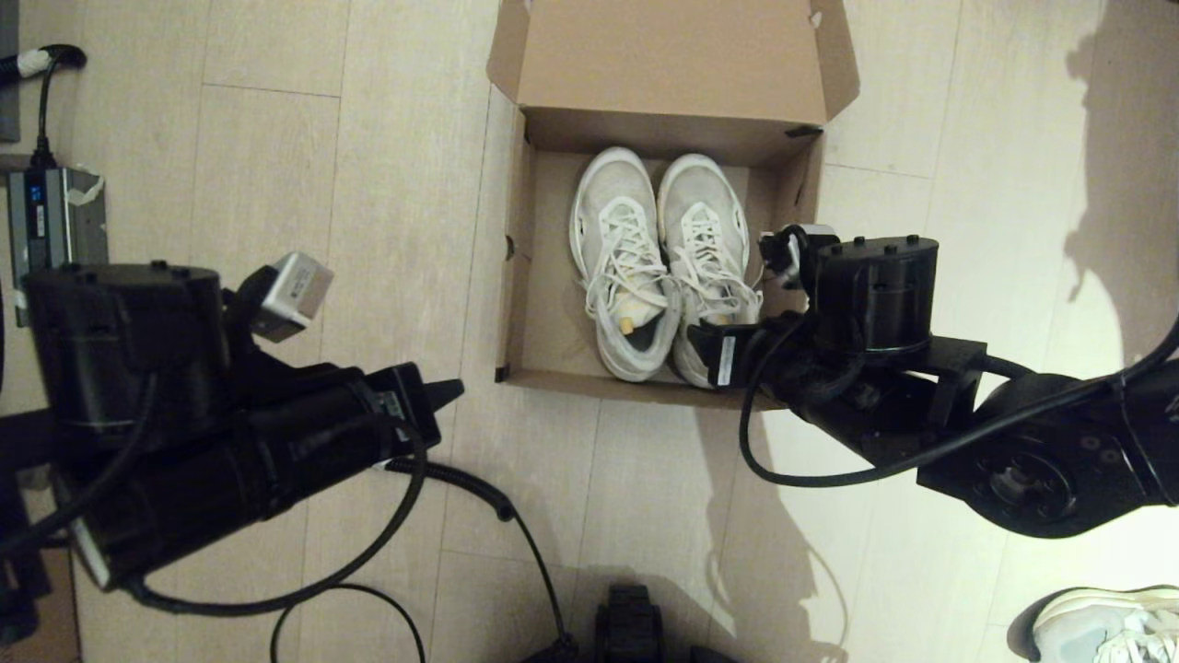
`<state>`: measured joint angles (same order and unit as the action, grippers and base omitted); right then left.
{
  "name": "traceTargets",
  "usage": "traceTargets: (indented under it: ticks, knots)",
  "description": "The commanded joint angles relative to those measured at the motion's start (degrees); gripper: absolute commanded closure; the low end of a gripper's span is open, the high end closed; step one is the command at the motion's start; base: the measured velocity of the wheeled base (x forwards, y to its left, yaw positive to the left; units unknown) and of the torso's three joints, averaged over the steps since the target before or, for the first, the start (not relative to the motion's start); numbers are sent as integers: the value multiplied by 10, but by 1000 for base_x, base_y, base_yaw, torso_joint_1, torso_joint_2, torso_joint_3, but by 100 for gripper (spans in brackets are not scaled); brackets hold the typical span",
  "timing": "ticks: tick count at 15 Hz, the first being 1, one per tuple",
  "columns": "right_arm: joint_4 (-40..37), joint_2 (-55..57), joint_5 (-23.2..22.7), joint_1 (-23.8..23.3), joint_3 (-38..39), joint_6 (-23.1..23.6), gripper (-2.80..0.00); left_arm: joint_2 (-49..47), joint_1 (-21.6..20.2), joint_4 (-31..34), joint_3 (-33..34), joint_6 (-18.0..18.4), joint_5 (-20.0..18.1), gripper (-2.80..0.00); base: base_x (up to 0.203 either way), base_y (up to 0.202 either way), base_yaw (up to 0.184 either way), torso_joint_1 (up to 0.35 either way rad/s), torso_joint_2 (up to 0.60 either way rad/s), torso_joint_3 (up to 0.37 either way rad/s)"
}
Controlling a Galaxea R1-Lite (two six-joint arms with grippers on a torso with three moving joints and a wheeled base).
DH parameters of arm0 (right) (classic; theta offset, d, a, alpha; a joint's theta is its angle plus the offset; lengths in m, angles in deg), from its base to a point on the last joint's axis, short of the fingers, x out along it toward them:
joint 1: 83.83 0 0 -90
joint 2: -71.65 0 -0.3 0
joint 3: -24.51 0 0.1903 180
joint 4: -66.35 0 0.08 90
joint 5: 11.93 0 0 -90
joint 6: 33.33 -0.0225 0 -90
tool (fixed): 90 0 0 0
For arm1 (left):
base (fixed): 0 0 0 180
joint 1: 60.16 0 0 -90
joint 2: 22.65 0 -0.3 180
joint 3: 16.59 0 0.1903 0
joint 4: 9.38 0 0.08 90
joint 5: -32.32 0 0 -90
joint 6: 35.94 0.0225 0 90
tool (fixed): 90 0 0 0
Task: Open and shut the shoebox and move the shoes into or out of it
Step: Put the shoes into the shoe box, then close the shoe box
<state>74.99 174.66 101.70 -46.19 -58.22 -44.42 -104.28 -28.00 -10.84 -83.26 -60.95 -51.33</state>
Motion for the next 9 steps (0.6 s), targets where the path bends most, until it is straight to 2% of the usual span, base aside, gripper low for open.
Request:
traceTargets:
  ticks: [1, 3, 5, 7, 8, 9]
  knots:
    - [1, -15, 3, -2, 17, 0, 0, -62, 2, -2, -25, -1, 0, 0, 0, 0, 0, 0, 0, 0]
    - [3, 0, 4, -4, 25, -1, 0, -117, 2, -5, -52, 6, -2, 0, 0, 0, 0, 0, 0, 0]
    - [6, 21, 5, -10, 31, -1, 0, -178, 2, -37, -74, 31, -3, 0, 0, 0, 0, 0, 0, 0]
    - [24, 46, 10, -18, 35, -3, 0, -235, -1, -103, -91, 77, 0, 0, 0, 0, 0, 0, 0, 0]
    - [43, 54, 10, -24, 39, -2, 0, -253, -3, -123, -98, 109, 1, 0, 0, 0, 0, 0, 0, 0]
    - [60, 60, 10, -32, 41, 0, 0, -268, -5, -130, -110, 120, 2, 0, 0, 0, 0, 0, 0, 0]
